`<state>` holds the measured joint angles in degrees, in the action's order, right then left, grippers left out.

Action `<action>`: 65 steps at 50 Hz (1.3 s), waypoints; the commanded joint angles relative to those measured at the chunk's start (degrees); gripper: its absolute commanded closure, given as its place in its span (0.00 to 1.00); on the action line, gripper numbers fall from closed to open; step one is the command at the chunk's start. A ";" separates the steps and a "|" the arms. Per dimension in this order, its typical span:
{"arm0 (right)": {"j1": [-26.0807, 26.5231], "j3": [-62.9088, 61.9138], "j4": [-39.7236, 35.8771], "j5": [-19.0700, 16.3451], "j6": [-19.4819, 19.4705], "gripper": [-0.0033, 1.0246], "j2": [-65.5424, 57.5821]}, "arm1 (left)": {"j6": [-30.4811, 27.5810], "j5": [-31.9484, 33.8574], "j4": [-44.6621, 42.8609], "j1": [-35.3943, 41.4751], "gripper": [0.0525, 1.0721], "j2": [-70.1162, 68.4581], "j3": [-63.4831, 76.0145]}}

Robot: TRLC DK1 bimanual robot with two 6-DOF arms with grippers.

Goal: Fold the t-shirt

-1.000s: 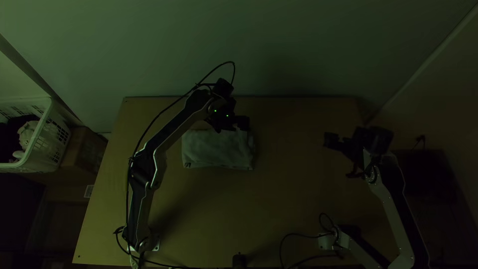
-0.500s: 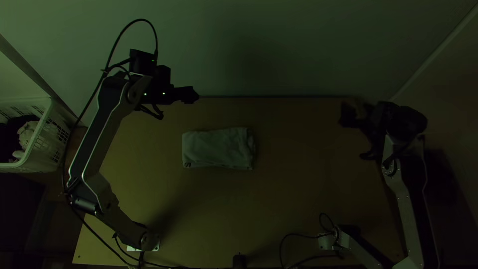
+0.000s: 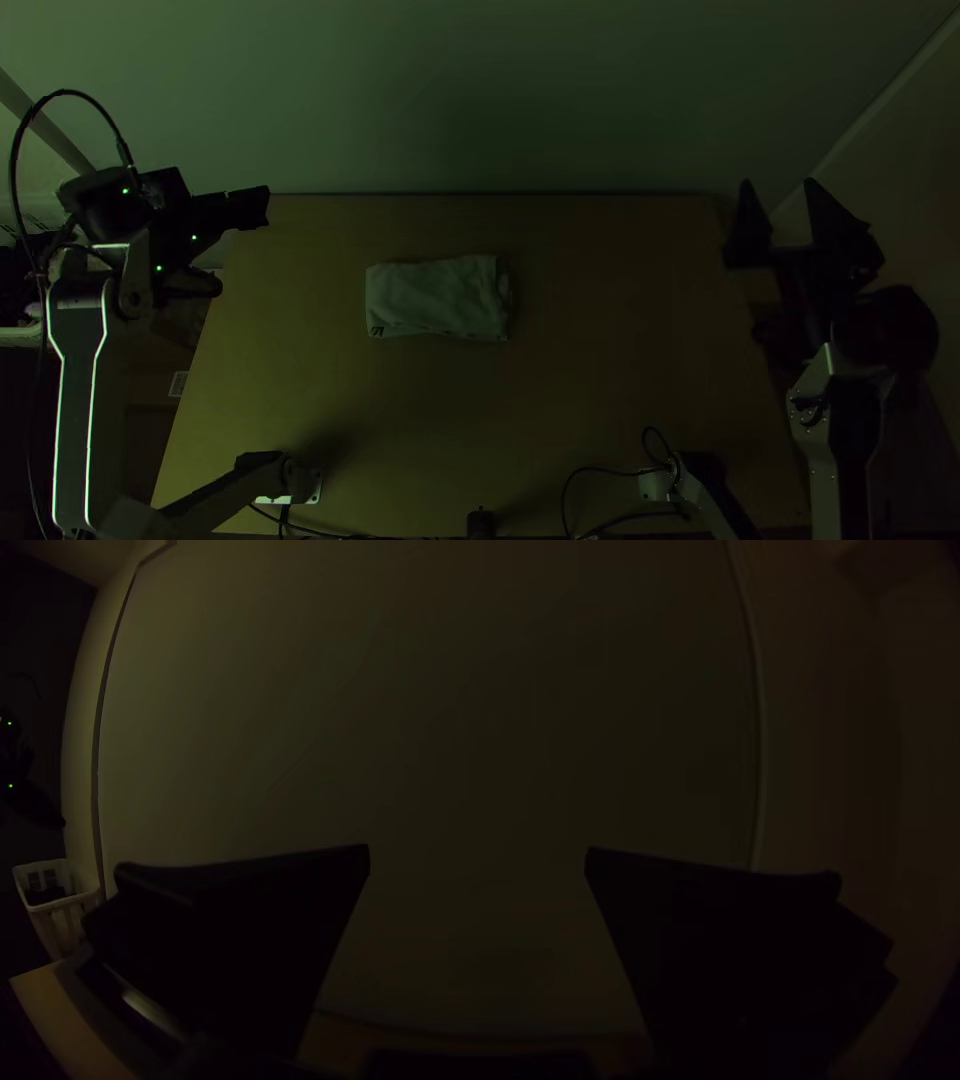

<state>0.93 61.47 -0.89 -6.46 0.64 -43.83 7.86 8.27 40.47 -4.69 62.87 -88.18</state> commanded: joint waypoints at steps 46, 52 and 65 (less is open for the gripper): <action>3.64 -44.60 -0.52 1.80 -2.49 0.04 44.19 | -1.62 -3.61 -37.83 -7.35 0.05 -63.14 74.73; 5.31 -48.46 -0.52 1.98 -3.63 0.04 44.27 | -2.94 -3.53 -42.05 -8.67 0.05 -63.14 79.92; 6.72 -53.21 -7.73 2.42 -8.64 0.04 44.27 | -3.81 -3.61 -44.07 -11.13 0.05 -63.14 86.60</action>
<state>6.96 9.93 -5.65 -4.51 -5.26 -0.08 5.48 5.02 -2.09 -15.05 0.25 -3.88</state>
